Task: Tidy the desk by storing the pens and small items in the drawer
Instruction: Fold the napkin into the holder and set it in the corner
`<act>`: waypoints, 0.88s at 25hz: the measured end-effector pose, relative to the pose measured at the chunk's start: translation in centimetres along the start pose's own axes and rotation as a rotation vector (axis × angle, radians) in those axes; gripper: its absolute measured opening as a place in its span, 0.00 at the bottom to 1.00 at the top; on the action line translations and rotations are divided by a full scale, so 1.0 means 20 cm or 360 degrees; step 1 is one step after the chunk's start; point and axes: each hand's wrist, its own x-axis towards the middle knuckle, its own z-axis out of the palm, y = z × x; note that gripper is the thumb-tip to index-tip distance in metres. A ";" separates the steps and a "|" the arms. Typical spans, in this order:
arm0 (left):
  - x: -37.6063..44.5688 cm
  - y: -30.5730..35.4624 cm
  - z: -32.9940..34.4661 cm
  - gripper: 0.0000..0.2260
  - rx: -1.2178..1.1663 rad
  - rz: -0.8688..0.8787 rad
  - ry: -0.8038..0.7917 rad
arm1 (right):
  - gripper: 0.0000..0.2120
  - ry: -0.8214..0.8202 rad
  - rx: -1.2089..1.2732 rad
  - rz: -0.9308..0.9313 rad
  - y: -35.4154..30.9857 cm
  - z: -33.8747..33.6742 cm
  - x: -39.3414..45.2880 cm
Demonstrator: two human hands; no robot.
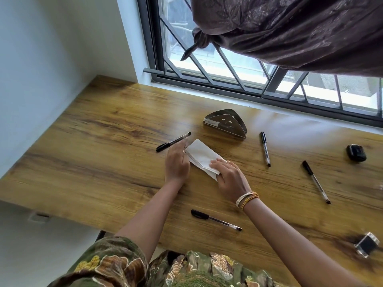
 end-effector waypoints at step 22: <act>0.01 -0.02 0.02 0.20 0.0183 0.0065 -0.0044 | 0.07 -0.0200 0.0889 0.1273 -0.02 -0.20 0.22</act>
